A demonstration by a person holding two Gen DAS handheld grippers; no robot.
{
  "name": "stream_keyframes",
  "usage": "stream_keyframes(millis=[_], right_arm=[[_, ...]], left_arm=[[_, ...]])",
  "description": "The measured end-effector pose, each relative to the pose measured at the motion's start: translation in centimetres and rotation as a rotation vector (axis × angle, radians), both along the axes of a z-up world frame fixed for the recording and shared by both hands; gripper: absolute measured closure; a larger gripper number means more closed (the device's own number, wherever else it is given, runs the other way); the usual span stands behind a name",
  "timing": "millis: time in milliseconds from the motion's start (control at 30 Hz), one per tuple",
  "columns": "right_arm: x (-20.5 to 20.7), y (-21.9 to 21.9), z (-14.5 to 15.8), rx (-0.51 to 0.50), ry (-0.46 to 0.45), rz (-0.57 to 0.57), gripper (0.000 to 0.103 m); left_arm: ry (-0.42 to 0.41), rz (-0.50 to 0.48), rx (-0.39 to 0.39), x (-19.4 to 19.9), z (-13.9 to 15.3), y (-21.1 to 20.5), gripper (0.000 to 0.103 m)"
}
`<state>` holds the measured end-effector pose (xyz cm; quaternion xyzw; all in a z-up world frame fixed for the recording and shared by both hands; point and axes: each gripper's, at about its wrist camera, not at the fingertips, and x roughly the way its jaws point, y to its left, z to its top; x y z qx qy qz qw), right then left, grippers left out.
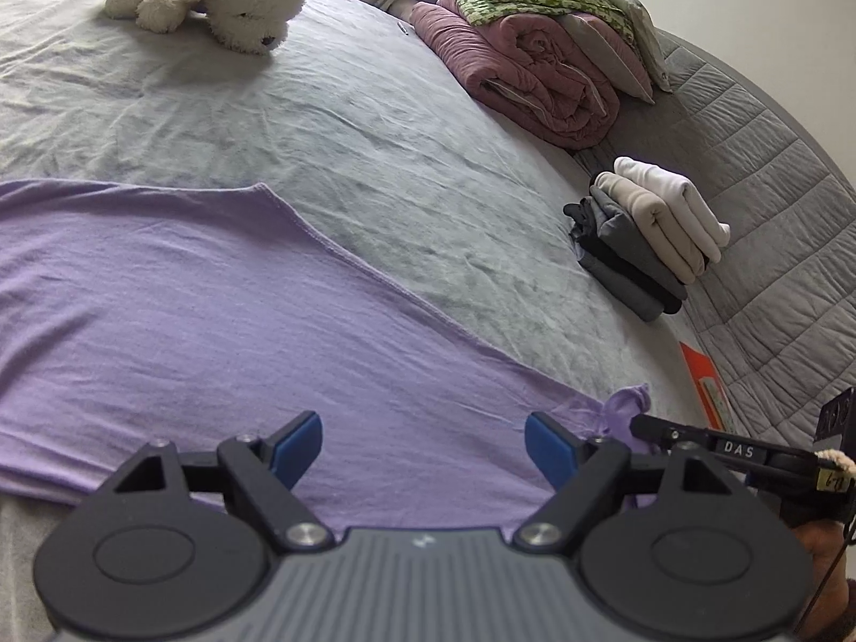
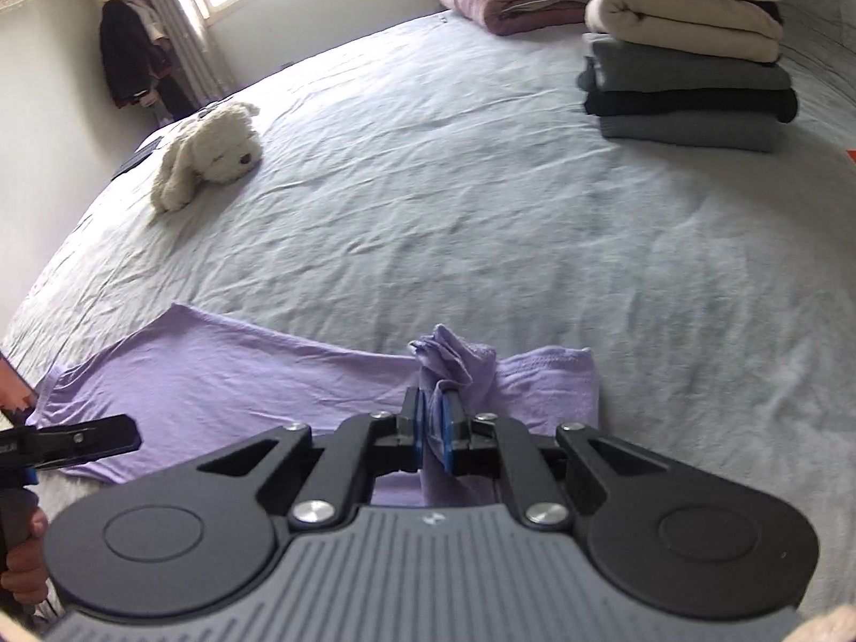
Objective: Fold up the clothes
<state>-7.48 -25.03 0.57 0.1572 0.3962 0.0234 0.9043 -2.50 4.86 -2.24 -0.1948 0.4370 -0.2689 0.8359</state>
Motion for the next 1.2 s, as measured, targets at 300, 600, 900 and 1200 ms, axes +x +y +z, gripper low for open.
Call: stream_keyframes(millis=[300,600,900,1200], right_arm=[[1.0,6.1,-0.4,0.020,0.020,0.171,0.094],[0.9,9.0,-0.9,0.021,0.034,0.247,0.094],[0.5,8.5,-1.9,0.057,0.055,0.243,0.094],[0.6,8.7,-2.5,0.066,0.062,0.257,0.091]], left_arm=[[0.060,-0.002,-0.085,0.6,-0.6,0.1,0.027],[0.124,0.001,-0.158,1.4,-1.4,0.2,0.035],[0.230,-0.054,-0.255,2.5,-2.7,-1.6,0.040],[0.264,-0.139,-0.219,2.2,-3.6,-5.0,0.050]])
